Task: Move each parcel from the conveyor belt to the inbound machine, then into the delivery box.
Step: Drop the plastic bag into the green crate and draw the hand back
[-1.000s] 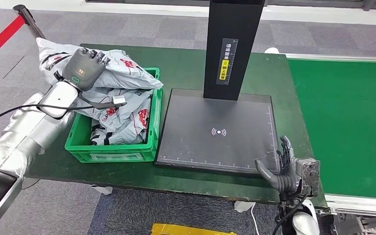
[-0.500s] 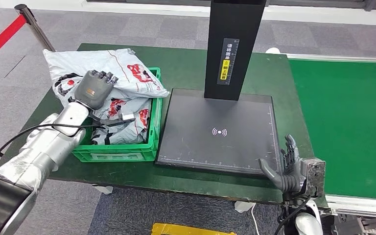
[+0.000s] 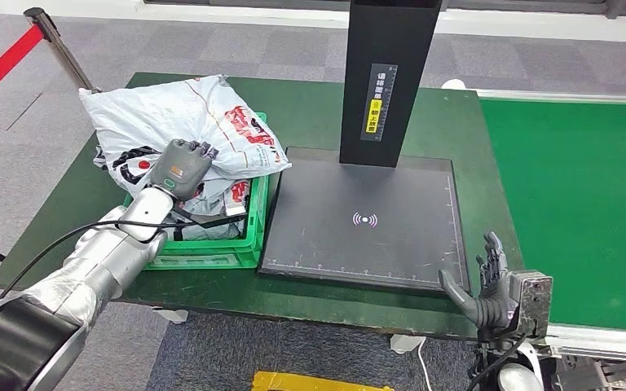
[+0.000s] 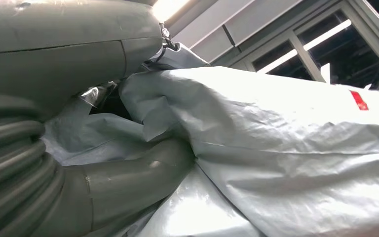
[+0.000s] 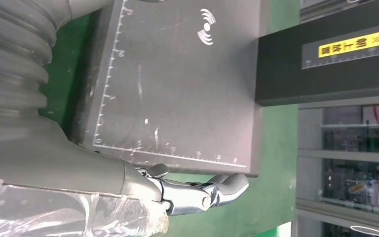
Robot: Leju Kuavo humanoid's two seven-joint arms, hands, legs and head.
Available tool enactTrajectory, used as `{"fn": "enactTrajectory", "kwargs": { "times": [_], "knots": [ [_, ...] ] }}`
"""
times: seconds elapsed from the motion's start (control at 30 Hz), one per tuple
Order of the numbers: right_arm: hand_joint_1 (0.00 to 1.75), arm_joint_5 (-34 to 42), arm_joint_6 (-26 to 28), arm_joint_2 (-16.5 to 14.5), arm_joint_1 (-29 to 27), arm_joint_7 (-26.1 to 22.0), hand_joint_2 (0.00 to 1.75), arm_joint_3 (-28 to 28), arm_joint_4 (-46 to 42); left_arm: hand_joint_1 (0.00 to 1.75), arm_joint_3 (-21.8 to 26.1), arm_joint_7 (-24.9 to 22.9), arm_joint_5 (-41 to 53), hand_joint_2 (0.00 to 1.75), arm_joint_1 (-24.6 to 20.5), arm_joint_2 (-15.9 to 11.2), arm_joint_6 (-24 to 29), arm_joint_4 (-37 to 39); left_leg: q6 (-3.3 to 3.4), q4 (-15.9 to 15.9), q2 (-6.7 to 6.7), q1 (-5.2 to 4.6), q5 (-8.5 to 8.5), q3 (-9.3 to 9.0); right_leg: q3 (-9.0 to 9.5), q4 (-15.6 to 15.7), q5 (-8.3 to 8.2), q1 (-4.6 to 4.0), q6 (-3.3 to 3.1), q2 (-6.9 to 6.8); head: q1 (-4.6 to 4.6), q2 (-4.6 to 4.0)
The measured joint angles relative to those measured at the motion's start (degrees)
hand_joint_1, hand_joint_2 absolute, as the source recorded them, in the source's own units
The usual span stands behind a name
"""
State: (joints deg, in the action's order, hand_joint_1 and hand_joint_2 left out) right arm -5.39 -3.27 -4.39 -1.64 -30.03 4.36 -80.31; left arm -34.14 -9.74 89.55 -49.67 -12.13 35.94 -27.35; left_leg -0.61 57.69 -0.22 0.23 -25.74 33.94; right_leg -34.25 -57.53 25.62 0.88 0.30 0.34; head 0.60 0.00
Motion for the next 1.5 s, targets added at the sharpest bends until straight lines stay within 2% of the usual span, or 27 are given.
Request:
{"fn": "enactTrajectory", "kwargs": {
  "times": [0.3,0.57,0.7,0.73,0.8,0.87,0.93,1.07,1.33,1.5],
  "knots": [
    [0.0,0.4,-0.3,0.0,-0.6,-0.5,1.75,0.4,-0.1,1.75,0.0,-1.5,0.0,1.75,-1.1,0.1,-1.2,2.3,0.0,0.0,0.0,0.0,0.0,0.0,0.0,0.0,0.0,0.0,0.0,0.0,0.01,0.0],
    [0.0,0.7,-0.7,0.1,-0.5,-0.9,1.75,0.4,-0.1,1.75,0.0,-3.1,0.0,1.75,-2.4,-1.3,-1.7,3.7,-0.01,0.0,0.04,0.01,0.01,0.0,0.0,0.0,0.0,-0.02,-0.01,0.02,0.01,0.0],
    [0.0,1.1,-0.9,0.2,-0.3,-1.6,1.75,0.4,0.4,1.75,0.0,-4.6,0.0,1.75,-3.7,-3.2,-2.4,4.2,-0.04,0.0,0.12,0.03,0.02,0.01,-0.03,0.0,-0.01,-0.06,-0.02,0.07,0.0,0.0],
    [0.0,1.2,-1.0,0.2,-0.3,-1.8,1.75,0.4,0.6,1.68,0.1,-4.6,0.0,1.75,-4.1,-3.9,-2.5,4.4,-0.04,0.0,0.12,0.04,0.02,0.01,-0.03,0.0,-0.01,-0.07,-0.03,0.07,0.0,0.0],
    [0.0,1.4,-1.0,0.3,-0.2,-2.2,1.75,0.3,0.9,1.03,0.6,-4.5,0.0,1.75,-4.9,-5.4,-2.5,4.8,-0.06,0.0,0.11,0.07,0.03,0.01,-0.04,0.0,-0.01,-0.09,-0.03,0.07,-0.01,0.0],
    [0.0,1.5,-0.9,0.3,-0.2,-2.5,1.75,0.1,1.3,0.26,1.7,-4.0,0.0,1.75,-5.2,-6.7,-2.3,5.3,-0.06,0.0,0.1,0.09,0.03,0.01,-0.04,0.0,0.0,-0.1,-0.04,0.07,-0.01,0.0],
    [0.0,1.6,-0.9,0.4,-0.1,-2.7,1.75,-0.2,1.6,0.04,2.8,-3.4,0.0,1.75,-5.3,-7.7,-2.0,5.6,-0.07,0.0,0.08,0.11,0.04,0.02,-0.04,0.0,0.0,-0.1,-0.05,0.06,-0.01,0.0],
    [0.0,1.9,-0.6,0.5,0.5,-2.7,1.75,-0.3,2.1,0.0,4.8,-2.9,0.0,0.0,-5.2,-8.4,-0.7,6.2,-0.07,0.0,0.04,0.11,0.04,0.05,-0.02,0.0,0.0,-0.08,-0.05,0.03,0.0,0.0],
    [0.0,2.3,0.3,0.6,1.3,-2.2,1.75,-0.7,2.8,0.0,7.1,-3.7,0.0,0.0,-3.6,-7.9,1.4,5.7,-0.06,0.0,0.0,0.09,0.04,0.04,-0.02,0.0,0.0,-0.07,-0.04,0.0,-0.01,0.0],
    [0.0,2.3,1.0,0.6,1.3,-1.6,1.75,-0.8,2.8,0.0,9.2,-2.8,0.0,0.0,-0.1,-6.8,1.8,1.1,-0.07,0.0,-0.01,0.09,0.03,0.04,-0.03,0.0,0.0,-0.08,-0.05,-0.01,-0.01,0.0]
  ]
}}
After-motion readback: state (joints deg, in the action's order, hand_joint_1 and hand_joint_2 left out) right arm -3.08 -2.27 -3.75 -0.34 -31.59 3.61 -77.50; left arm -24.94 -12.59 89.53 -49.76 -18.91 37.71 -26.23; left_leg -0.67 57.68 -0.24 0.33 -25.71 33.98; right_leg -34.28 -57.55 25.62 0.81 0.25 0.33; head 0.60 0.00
